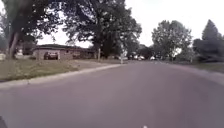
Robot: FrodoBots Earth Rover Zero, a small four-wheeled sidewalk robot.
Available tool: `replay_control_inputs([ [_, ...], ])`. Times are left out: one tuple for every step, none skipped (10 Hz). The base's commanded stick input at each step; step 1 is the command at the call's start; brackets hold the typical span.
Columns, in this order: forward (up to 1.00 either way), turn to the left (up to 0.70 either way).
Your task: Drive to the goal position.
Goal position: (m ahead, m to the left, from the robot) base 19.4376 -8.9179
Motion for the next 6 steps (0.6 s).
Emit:
replay_control_inputs([
  [1.00,0.00],
  [1.00,0.00],
  [1.00,0.00],
  [1.00,0.00],
  [1.00,-0.02],
  [1.00,-0.02],
])
